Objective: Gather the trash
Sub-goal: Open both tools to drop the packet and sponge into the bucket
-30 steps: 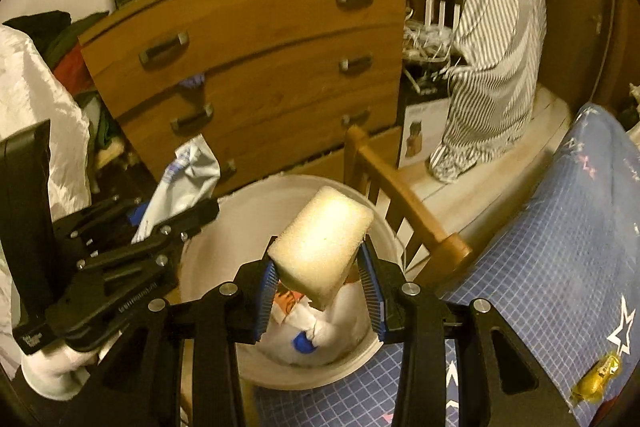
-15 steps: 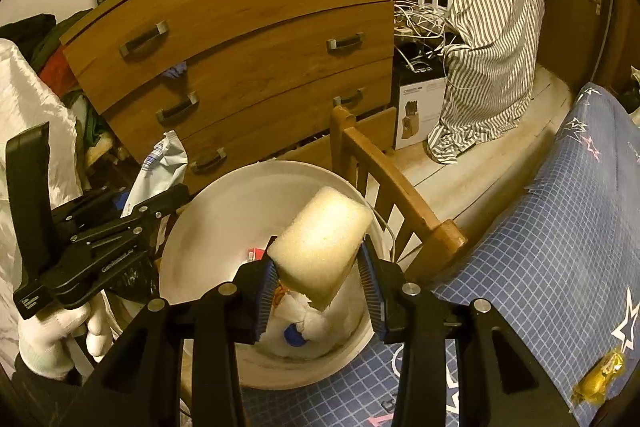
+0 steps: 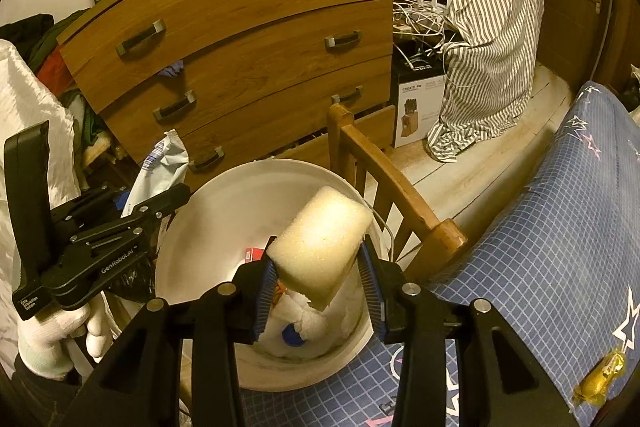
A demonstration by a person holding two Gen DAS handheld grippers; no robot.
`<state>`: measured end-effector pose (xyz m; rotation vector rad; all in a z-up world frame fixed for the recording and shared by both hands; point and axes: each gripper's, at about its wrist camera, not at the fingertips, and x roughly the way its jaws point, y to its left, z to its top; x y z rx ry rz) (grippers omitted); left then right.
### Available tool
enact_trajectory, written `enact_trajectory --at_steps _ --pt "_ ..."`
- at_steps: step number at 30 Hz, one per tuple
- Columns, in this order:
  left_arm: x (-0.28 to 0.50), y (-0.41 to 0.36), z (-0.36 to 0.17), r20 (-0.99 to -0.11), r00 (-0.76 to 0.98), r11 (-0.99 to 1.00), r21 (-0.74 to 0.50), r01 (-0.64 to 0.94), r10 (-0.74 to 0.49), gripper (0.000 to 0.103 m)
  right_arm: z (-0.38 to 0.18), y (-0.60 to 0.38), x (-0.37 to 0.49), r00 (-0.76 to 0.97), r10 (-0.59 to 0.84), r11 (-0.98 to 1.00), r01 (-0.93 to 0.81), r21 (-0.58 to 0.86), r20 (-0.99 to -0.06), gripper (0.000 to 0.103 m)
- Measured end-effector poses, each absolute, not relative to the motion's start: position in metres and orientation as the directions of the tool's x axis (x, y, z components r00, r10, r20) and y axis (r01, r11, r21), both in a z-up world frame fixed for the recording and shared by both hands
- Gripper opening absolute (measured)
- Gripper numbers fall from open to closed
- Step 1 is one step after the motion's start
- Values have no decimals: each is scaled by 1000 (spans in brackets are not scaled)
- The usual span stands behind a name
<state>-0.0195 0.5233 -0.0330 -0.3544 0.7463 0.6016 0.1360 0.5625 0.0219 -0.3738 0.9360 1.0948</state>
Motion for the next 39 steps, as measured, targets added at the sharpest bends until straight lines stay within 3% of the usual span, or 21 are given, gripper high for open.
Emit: enact_trajectory --at_steps 7,10,11,21,31,39 --pt "-15 522 -34 -724 577 782 -85 -617 377 37 20 569 134 129 588 434 -883 177 -798 43" --pt "-14 524 -36 -729 553 768 -59 -638 403 64 21 571 133 125 596 432 -883 185 -793 62" --pt "-15 524 -37 -729 551 764 -60 -642 407 67 21 570 133 125 600 432 -882 189 -790 63" --pt "-24 523 -35 -718 555 752 -67 -656 420 73 24 562 129 127 635 431 -876 214 -762 64" --pt "-44 504 -24 -657 581 720 -83 -689 481 92 25 541 112 168 681 427 -882 200 -713 80" --pt "-63 491 -19 -612 580 685 -84 -724 538 97 21 517 93 222 705 438 -883 167 -674 82"
